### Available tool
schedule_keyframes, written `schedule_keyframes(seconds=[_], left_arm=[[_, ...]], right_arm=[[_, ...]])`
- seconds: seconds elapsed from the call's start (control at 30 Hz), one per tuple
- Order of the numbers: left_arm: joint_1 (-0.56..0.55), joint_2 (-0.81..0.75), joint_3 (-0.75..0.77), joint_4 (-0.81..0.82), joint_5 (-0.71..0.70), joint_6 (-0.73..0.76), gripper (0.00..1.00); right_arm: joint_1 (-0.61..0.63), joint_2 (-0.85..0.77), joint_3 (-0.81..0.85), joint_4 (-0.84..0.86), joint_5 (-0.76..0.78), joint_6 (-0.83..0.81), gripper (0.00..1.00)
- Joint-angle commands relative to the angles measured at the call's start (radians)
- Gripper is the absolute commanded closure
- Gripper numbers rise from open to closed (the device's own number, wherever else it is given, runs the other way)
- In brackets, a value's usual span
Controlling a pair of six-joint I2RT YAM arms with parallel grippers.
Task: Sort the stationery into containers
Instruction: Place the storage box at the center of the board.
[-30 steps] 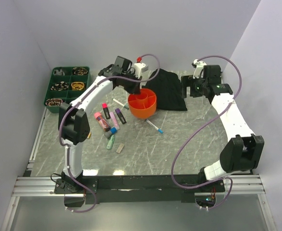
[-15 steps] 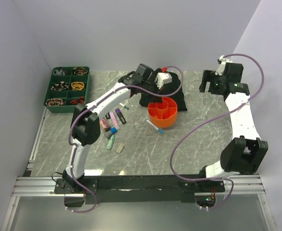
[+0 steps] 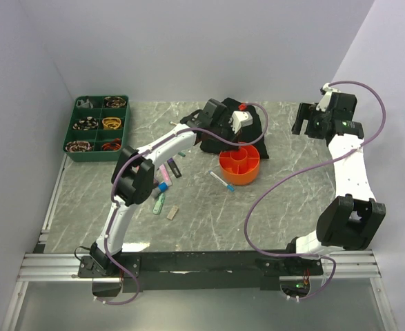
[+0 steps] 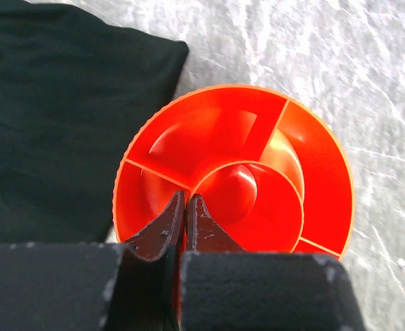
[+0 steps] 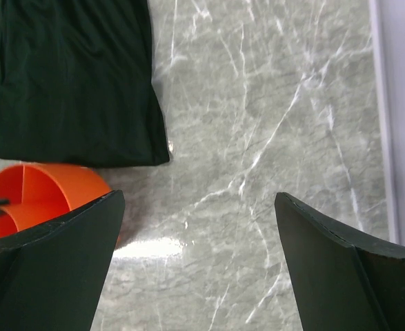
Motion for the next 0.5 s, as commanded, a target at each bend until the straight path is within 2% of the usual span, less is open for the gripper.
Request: schedule_keyframes(seconds=[0.0,0.13,0.2,0.27,0.47], left_arm=[[0.010,0.002,0.006,0.136,0.004,-0.011,0.99],[0.014,0.004,-0.025,0.159,-0.006,-0.013,0.99],[0.016,-0.001,-0.039,0.163,-0.014,-0.013,0.84],[0.016,-0.006,-0.042,0.163,-0.017,-0.016,0.59],[0.017,-0.035,0.010,0.116,0.001,-0.031,0.49]], right_arm=[[-0.013,-0.053,-0.033,0.003,-0.011,0.013,0.02],[-0.019,-0.067,-0.059,0.009,-0.008,0.013,0.02],[-0.019,-0.072,-0.070,0.010,-0.017,0.013,0.02],[-0.019,-0.076,-0.077,0.012,-0.026,0.039,0.02],[-0.019,-0.083,-0.074,0.007,-0.053,0.033,0.02]])
